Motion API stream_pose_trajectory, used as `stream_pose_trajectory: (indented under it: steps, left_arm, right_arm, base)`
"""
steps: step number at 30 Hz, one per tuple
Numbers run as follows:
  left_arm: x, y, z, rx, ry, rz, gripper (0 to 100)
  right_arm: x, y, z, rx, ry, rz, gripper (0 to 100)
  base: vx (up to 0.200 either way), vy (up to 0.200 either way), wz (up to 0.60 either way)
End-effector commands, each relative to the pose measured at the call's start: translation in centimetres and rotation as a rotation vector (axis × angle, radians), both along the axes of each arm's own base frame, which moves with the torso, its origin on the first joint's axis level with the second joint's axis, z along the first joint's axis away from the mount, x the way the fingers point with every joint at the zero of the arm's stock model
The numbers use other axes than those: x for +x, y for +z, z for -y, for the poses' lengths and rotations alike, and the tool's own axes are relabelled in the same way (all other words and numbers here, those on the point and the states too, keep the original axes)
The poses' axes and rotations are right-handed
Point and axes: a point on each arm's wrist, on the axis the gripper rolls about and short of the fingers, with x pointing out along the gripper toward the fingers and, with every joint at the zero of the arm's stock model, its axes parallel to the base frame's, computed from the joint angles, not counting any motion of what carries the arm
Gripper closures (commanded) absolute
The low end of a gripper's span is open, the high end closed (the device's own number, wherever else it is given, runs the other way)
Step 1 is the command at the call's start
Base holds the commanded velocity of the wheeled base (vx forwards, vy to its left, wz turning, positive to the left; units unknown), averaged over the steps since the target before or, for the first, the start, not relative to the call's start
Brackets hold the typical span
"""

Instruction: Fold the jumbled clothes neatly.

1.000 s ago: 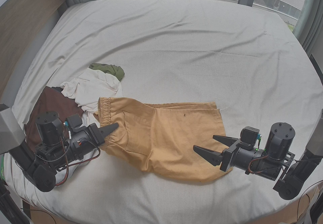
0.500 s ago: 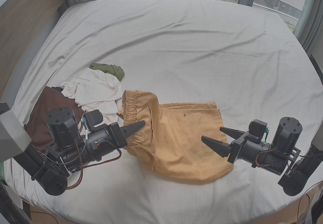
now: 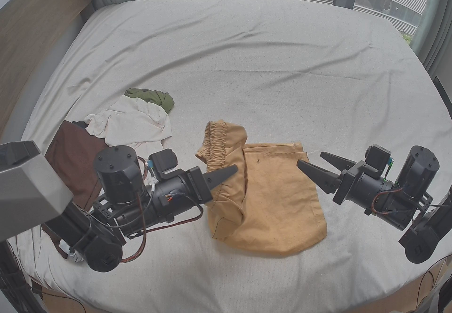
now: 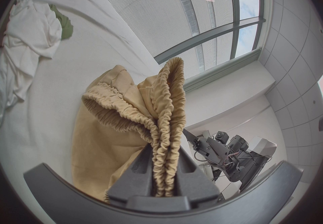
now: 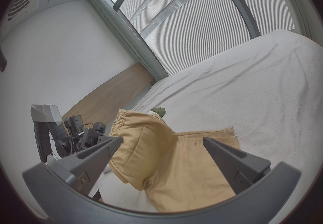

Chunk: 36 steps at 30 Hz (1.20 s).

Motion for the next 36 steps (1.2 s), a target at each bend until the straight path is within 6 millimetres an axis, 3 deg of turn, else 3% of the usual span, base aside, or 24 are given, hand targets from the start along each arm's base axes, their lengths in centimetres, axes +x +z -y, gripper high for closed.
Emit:
stream_pose_trajectory:
  steps: [1,6,15,33,34,36]
  left_arm:
    - [0.3,-0.8,1.3,-0.001,-0.024,-0.016,100]
    - [0.7,-1.0,2.4,-0.01,-0.042,-0.022,100]
    - [2.0,-4.2,4.2,0.028,-0.047,-0.064,100]
    - [2.5,-7.2,4.9,0.101,-0.045,-0.071,100]
    - [2.5,-7.2,4.9,0.102,-0.039,-0.071,0]
    - [2.5,-7.0,4.8,0.097,-0.037,-0.062,0]
  right_arm:
    - [0.1,0.4,0.1,0.011,-0.005,0.017,0]
    - [0.5,0.7,0.5,0.023,-0.024,0.025,0]
    - [0.9,1.2,0.9,0.043,-0.041,0.034,0]
    - [0.9,1.3,0.8,0.049,-0.039,0.031,0]
    - [0.9,1.2,0.8,0.049,-0.039,0.029,0]
    - [0.9,1.2,0.8,0.049,-0.038,0.029,0]
  base:
    - [0.0,0.0,0.0]
    - [0.0,0.0,0.0]
    - [0.0,0.0,0.0]
    - [0.0,0.0,0.0]
    - [0.0,0.0,0.0]
    - [0.0,0.0,0.0]
